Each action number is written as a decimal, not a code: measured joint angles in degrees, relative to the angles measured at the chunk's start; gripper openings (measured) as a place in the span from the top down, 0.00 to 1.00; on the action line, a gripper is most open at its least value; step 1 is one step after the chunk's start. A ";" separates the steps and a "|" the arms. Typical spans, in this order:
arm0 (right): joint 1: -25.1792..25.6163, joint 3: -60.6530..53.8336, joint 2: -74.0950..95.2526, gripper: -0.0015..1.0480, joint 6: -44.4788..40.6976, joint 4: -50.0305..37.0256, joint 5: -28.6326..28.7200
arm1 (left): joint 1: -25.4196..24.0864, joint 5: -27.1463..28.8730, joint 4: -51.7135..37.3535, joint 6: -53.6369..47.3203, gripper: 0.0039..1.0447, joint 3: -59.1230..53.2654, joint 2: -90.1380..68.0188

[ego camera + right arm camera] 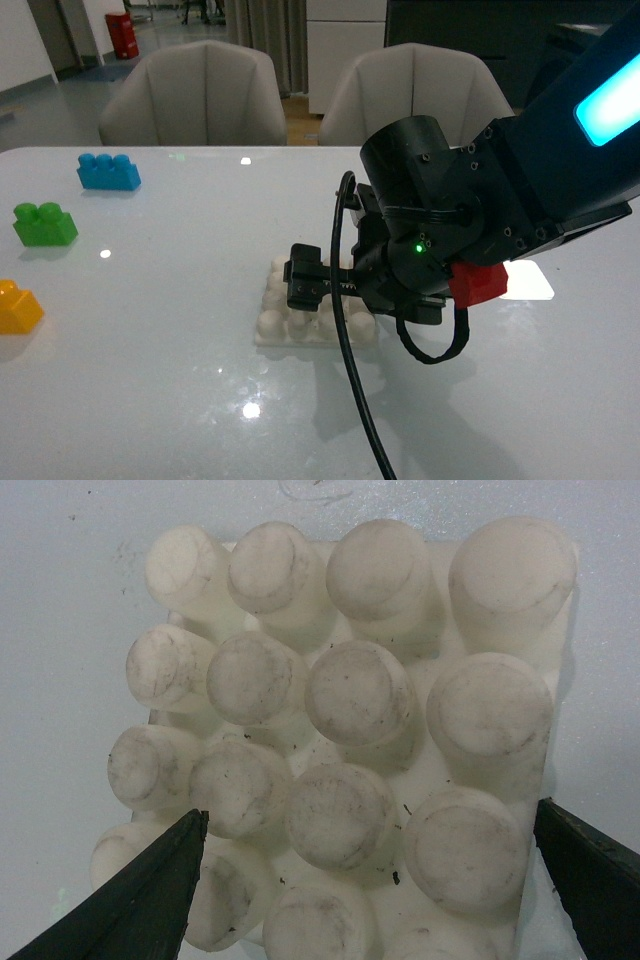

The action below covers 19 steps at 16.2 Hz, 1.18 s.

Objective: Insert yellow block into base center

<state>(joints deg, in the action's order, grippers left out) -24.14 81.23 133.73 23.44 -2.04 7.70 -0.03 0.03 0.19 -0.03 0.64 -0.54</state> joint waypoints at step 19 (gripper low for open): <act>22.47 -38.86 -49.53 0.06 3.23 -11.47 2.93 | 0.00 0.00 0.00 0.00 0.06 0.00 0.00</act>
<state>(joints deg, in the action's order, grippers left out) -1.67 42.37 84.20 26.68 -13.52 10.63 -0.03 0.03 0.19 -0.03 0.64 -0.54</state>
